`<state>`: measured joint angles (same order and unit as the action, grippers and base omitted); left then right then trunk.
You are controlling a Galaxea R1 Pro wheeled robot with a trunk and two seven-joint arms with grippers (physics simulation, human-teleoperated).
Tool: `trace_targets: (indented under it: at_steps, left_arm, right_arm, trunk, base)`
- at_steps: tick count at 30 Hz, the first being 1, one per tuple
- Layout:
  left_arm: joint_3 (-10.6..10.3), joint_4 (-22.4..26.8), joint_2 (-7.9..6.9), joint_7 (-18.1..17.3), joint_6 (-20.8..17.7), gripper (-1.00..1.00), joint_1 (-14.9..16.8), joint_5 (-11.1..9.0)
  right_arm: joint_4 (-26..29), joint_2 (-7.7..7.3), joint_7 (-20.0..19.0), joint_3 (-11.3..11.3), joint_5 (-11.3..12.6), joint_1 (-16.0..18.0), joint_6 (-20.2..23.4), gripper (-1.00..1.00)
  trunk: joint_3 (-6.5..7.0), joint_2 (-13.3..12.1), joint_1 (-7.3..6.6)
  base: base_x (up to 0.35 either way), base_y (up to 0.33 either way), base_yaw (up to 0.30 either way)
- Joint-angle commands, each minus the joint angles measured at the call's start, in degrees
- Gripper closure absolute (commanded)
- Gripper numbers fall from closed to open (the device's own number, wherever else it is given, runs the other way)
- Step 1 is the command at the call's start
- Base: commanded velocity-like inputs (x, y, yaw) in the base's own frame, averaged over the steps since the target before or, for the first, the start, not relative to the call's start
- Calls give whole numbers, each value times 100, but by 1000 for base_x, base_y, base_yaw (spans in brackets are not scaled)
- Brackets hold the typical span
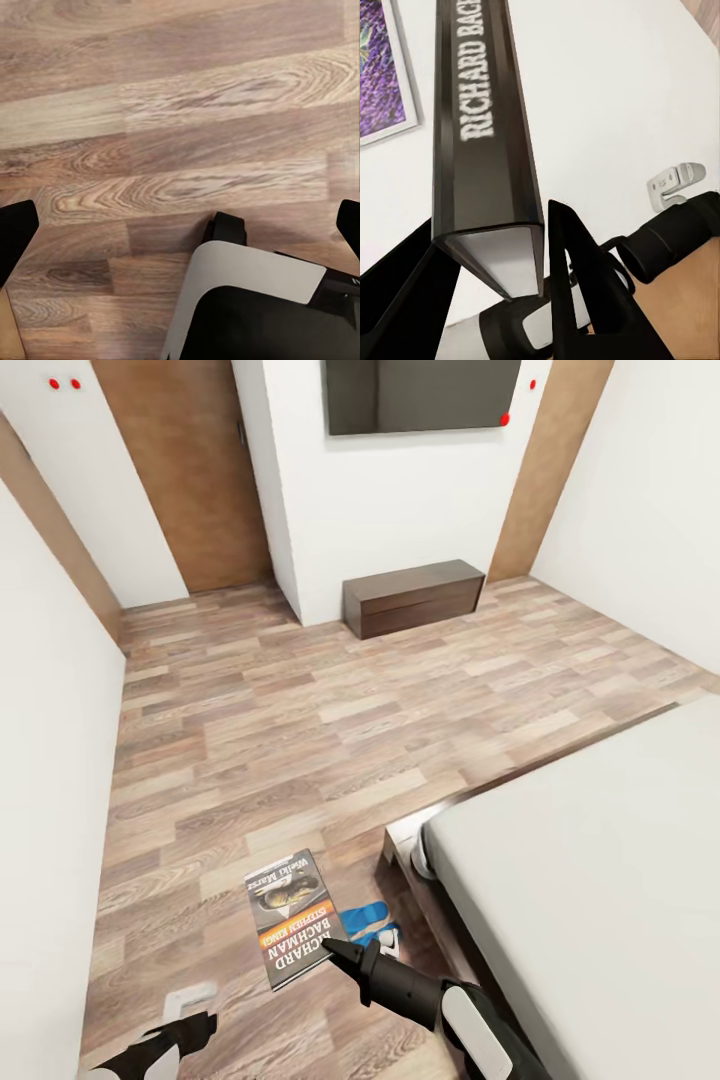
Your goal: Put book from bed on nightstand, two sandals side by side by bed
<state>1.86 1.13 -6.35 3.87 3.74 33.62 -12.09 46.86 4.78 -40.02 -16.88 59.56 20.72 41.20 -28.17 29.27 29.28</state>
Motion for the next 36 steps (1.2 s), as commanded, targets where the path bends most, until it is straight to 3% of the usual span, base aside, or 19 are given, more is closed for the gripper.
trace_targets:
  at_steps: [1, 36]
  left_arm:
    - [16, -7, 0, 7, 23, -100, 4, -16]
    - [16, -7, 1, 9, 22, -100, 4, -12]
  right_arm:
    - [1, -1, 3, 0, 56, 2, 46, 100]
    - [6, -4, 3, 0, 55, 2, 46, 100]
  trunk:
    - [-6, 7, 2]
    - [-6, 7, 2]
  base:
    - [0, 0, 291]
    - [0, 33, 291]
